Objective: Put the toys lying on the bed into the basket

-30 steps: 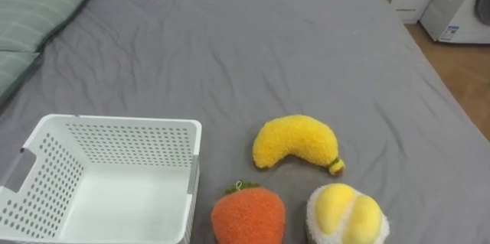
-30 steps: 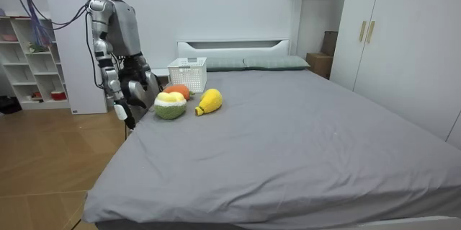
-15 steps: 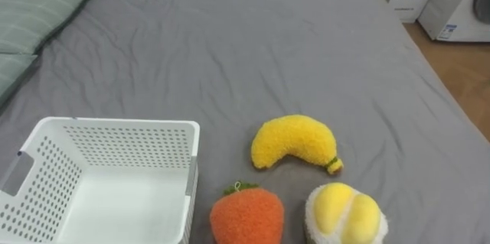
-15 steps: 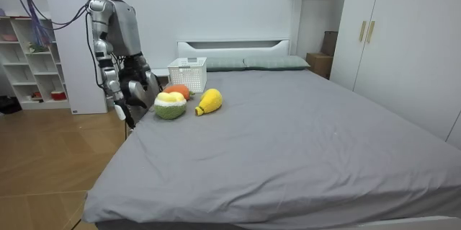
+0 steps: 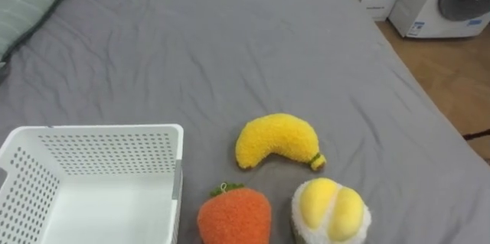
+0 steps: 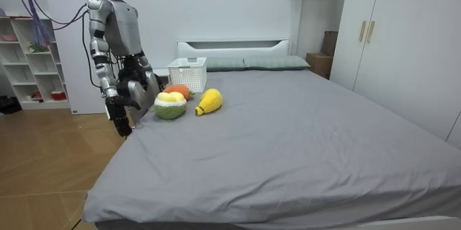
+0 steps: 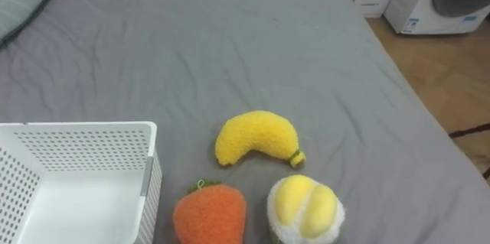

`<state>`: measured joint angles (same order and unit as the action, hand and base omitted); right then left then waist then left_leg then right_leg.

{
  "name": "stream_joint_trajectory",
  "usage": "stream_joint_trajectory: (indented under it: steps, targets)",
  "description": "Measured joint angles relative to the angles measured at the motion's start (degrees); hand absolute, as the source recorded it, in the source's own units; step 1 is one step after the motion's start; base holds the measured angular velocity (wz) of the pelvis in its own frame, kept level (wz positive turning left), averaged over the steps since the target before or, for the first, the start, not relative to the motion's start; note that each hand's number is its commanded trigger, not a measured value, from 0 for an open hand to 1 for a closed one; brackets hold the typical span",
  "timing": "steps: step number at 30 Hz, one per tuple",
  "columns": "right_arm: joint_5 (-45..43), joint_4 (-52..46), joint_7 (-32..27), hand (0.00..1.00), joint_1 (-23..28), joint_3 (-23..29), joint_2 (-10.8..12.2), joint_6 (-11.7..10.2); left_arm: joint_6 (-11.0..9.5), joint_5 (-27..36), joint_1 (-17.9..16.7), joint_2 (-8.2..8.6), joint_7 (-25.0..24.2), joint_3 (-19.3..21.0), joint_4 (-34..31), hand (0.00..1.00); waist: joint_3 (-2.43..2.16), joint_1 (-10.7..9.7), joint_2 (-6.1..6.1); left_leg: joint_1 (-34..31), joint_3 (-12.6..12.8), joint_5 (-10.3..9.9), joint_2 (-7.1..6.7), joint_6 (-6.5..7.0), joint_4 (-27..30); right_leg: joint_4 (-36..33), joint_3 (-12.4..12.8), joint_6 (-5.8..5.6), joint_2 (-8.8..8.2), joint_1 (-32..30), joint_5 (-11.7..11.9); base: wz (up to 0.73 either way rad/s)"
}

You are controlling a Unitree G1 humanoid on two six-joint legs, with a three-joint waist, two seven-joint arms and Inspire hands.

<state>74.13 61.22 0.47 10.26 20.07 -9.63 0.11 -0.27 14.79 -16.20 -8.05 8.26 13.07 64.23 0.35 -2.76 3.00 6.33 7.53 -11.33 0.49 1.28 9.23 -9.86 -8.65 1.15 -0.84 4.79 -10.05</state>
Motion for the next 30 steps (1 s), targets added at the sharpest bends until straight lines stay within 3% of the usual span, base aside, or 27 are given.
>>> stream_joint_trajectory:
  steps: [6, 7, 14, 16, 22, 30]
  targets:
    - [-3.12, -7.28, -3.98, 0.0, -0.53, 0.51, -0.02, -0.71, 0.01, -3.84, 0.39, 0.05, -0.08, 0.38, -0.23, 0.0, -0.13, 0.11, 0.36, -0.24, 0.04, 0.0, -0.28, -0.01, 0.02, 0.02, 0.14, -0.01, 0.07, -0.25, 0.03, -0.01]
    - [-5.43, -10.75, -5.68, 0.0, -0.54, 0.53, -0.04, -0.74, 0.05, -4.4, 0.34, 0.08, -0.08, 0.38, -0.13, 0.0, -0.28, 0.15, 0.13, -0.37, 0.18, 0.01, -0.26, 0.0, 0.02, -0.04, 0.31, 0.03, 0.11, -0.49, 0.11, -0.06]
    - [-18.51, -25.12, -10.43, 0.0, -1.9, -0.93, -1.54, -2.83, 0.21, -6.54, 0.48, 0.35, 0.08, 0.2, -0.04, 0.0, -0.17, 0.27, -0.33, -0.95, 0.46, 0.05, -0.24, -0.01, 0.06, -0.04, 0.54, 0.02, 0.15, -1.11, 0.3, -0.03]
    - [-24.01, -31.0, -12.08, 0.0, -2.01, -1.94, -1.54, -3.15, 0.21, -6.53, 0.4, 0.42, 0.08, 0.12, -0.11, 0.0, -0.46, 0.53, -0.78, -1.69, 0.27, 0.06, -0.24, 0.0, 0.18, -0.14, 0.45, 0.04, 0.12, -1.82, 0.32, 0.0]
    - [-35.96, -36.17, -13.54, 0.0, -3.14, -5.45, -1.57, -3.11, 0.49, -6.54, 0.81, 0.35, 0.07, -0.31, -0.81, 0.0, -0.27, 0.91, -0.04, -1.8, 0.16, 0.07, -0.22, -0.01, 0.15, -0.1, -0.01, 0.04, 0.06, -1.74, 0.34, 0.04]
    - [-47.34, -37.33, -11.91, 0.0, -1.96, -10.07, -1.49, -2.27, 1.15, -7.84, 0.64, 0.25, 0.05, -0.31, -1.57, 0.0, -0.31, 1.62, 0.05, -1.75, 0.32, 0.06, -0.02, -0.01, 0.14, -0.01, -0.24, 0.03, -0.03, -1.76, 0.32, 0.0]
